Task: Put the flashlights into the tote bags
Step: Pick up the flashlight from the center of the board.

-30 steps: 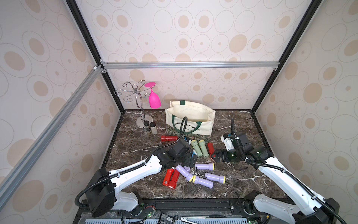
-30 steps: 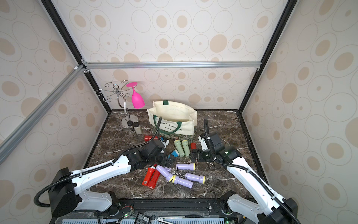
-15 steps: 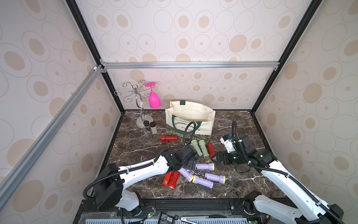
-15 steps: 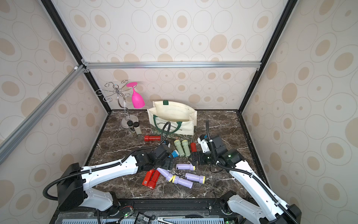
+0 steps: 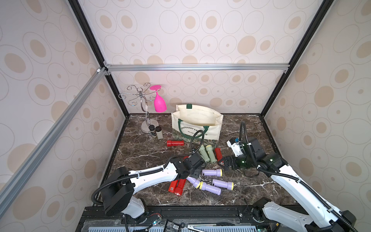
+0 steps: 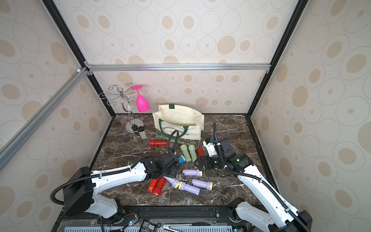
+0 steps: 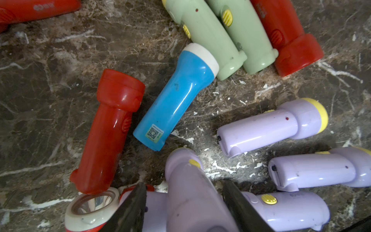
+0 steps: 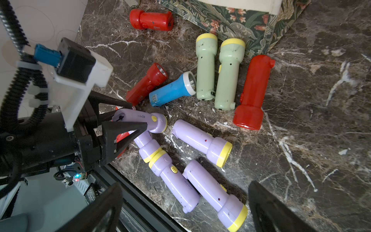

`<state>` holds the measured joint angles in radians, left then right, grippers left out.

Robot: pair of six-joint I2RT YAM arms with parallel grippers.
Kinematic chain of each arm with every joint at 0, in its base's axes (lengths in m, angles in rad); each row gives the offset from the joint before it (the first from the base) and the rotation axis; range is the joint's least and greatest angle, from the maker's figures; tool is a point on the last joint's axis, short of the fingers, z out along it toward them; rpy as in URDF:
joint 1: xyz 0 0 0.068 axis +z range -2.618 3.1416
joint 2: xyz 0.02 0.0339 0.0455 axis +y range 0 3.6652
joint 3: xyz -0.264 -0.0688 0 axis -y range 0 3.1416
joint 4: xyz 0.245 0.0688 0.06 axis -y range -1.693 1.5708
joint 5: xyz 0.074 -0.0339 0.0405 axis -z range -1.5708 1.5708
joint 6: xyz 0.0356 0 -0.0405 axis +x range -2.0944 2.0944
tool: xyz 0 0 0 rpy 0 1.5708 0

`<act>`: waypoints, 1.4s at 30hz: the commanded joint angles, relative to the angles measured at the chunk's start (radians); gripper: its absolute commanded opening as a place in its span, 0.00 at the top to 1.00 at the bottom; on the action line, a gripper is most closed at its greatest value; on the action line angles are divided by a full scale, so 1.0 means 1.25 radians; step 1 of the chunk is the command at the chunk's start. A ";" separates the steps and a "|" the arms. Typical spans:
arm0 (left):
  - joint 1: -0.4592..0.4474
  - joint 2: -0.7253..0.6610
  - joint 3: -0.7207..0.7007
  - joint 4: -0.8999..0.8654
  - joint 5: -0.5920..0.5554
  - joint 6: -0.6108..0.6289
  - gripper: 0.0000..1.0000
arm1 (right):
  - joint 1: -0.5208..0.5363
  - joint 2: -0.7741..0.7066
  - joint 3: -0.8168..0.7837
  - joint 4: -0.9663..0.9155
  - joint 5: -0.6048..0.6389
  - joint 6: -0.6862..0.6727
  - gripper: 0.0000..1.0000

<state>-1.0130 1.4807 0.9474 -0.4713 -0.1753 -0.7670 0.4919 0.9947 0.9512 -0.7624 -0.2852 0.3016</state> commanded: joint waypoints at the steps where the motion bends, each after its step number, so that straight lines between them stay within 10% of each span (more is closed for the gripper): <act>1: -0.009 -0.029 -0.013 0.001 -0.025 -0.021 0.44 | 0.004 -0.003 -0.010 0.016 -0.004 0.000 0.01; 12: -0.010 -0.035 -0.029 0.053 -0.028 -0.039 0.52 | 0.004 -0.010 -0.016 0.022 -0.006 0.001 0.00; 26: -0.009 -0.065 -0.008 0.074 -0.025 -0.043 0.87 | 0.004 -0.052 -0.037 0.042 -0.041 -0.022 0.04; 42: 0.051 -0.195 0.146 0.122 0.171 -0.049 1.00 | 0.004 -0.189 -0.065 0.158 -0.216 -0.275 0.02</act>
<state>-0.9745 1.2705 1.0794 -0.3599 -0.0444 -0.8074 0.4919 0.7204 0.8467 -0.5751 -0.5152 0.0681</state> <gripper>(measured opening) 0.377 0.986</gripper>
